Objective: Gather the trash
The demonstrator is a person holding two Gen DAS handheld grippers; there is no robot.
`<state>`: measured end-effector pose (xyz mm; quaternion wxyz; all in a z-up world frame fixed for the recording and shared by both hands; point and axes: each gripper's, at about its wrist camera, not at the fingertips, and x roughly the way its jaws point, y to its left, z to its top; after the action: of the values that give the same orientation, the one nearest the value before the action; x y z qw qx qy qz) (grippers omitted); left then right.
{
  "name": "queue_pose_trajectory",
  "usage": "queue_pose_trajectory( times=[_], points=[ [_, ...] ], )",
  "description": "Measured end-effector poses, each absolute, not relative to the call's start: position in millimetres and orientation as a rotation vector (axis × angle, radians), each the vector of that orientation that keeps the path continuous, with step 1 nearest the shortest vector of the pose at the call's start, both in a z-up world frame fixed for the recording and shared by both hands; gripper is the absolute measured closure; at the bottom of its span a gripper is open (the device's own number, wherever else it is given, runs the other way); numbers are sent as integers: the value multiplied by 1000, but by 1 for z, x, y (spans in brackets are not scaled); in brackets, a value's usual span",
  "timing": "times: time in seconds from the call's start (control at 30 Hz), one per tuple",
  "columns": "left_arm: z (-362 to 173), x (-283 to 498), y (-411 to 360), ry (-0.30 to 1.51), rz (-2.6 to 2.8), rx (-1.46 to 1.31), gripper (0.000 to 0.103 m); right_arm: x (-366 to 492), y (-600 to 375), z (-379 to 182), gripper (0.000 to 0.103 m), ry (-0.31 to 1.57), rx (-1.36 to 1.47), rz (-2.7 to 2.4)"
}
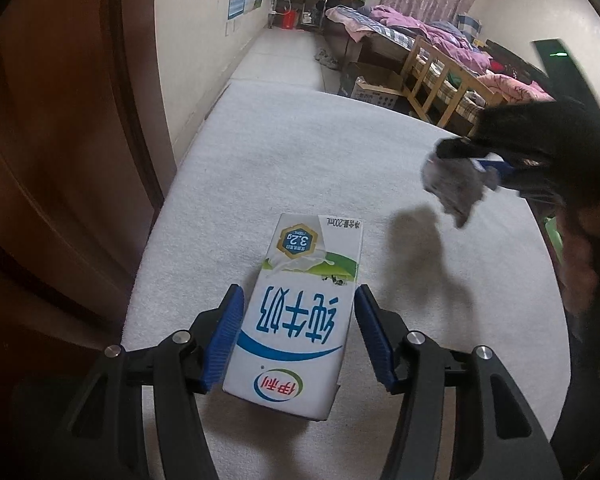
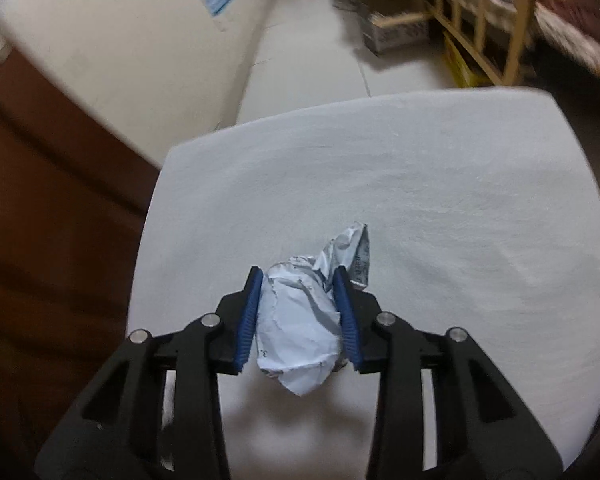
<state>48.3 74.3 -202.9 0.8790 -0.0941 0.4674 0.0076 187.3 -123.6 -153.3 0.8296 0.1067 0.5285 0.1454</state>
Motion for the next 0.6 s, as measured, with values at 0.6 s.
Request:
queue_pose_trajectory(
  times=[0.6],
  points=[
    [-199,46,66,967,50,-131,48,101,-135,-176,50,1154,-1,322]
  ],
)
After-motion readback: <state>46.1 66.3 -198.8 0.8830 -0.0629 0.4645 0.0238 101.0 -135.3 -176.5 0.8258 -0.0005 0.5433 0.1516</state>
